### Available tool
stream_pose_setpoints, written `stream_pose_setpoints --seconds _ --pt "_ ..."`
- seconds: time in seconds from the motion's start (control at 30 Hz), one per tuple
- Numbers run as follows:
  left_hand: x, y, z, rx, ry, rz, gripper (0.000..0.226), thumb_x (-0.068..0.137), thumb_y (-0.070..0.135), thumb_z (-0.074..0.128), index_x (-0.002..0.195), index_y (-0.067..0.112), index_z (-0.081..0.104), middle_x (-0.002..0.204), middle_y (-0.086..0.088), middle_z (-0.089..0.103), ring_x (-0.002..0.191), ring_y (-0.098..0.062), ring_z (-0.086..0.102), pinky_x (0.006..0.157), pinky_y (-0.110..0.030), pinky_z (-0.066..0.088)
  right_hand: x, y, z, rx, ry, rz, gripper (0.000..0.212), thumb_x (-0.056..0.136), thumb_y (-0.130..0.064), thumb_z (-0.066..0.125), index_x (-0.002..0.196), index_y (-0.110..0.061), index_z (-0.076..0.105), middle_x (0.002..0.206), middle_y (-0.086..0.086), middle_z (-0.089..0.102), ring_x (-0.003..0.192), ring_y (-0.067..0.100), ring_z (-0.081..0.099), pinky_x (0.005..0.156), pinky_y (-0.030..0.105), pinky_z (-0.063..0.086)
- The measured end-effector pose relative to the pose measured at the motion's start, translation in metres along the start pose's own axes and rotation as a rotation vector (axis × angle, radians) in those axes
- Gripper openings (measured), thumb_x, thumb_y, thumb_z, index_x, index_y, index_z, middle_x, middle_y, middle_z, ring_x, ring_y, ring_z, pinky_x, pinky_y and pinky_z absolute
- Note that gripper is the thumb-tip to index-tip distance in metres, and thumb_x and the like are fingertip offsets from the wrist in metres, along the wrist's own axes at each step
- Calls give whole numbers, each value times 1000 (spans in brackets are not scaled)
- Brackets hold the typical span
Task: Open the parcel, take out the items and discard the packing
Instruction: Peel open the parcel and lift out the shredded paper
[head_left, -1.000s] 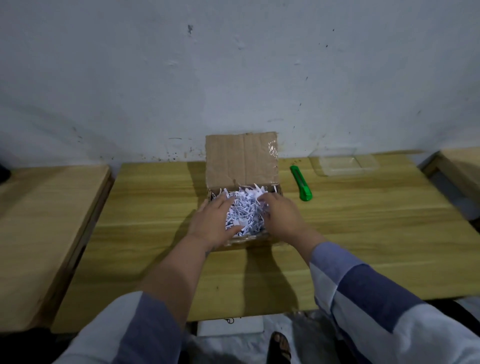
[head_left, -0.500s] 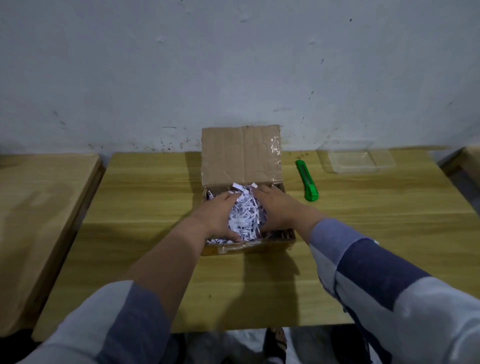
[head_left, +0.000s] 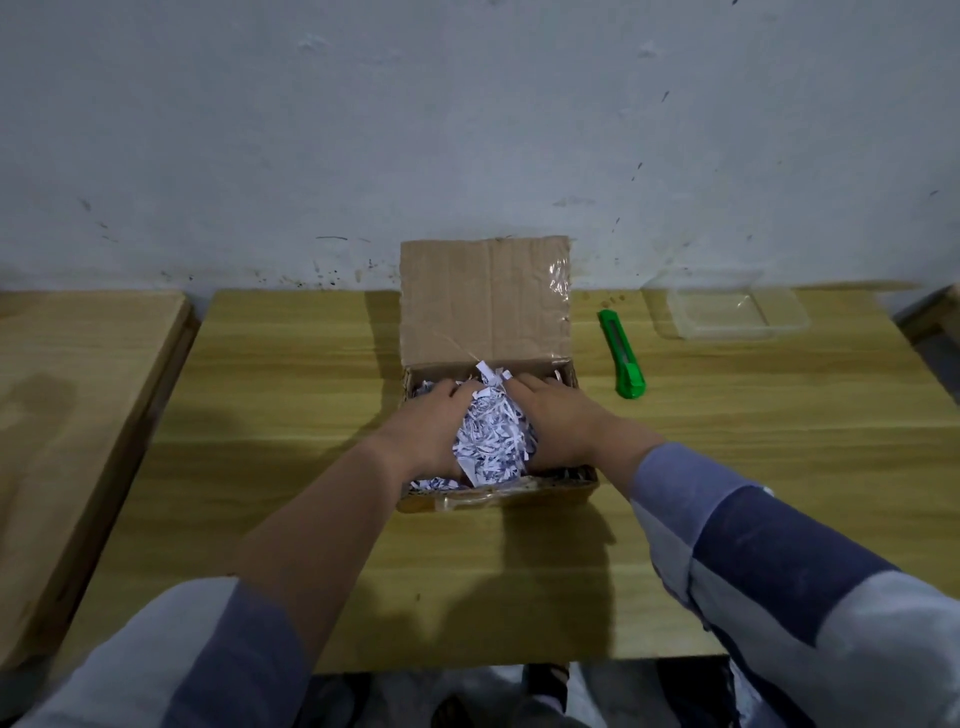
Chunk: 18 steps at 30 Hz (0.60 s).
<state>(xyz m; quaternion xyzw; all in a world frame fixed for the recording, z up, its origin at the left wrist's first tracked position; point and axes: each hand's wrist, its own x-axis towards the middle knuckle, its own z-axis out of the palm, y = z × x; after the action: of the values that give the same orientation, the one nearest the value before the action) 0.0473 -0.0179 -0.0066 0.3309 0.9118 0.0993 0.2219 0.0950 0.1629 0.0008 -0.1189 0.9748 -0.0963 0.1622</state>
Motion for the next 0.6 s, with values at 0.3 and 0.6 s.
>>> stream_pose_setpoints --seconds 0.3,0.6 --pt "-3 4 1 -16 48 10 105 63 24 85 148 24 24 140 -5 49 122 -27 51 94 -32 43 5 -3 8 -5 70 71 65 73 -39 67 130 -21 40 117 7 64 102 30 63 82 37 52" --pt "-10 4 -13 -289 112 -1 109 51 17 92 142 29 35 134 0 57 121 -18 54 101 -34 46 -5 -6 -15 181 147 56 60 67 -24 77 121 -17 53 116 9 66 104 30 61 83 34 50"
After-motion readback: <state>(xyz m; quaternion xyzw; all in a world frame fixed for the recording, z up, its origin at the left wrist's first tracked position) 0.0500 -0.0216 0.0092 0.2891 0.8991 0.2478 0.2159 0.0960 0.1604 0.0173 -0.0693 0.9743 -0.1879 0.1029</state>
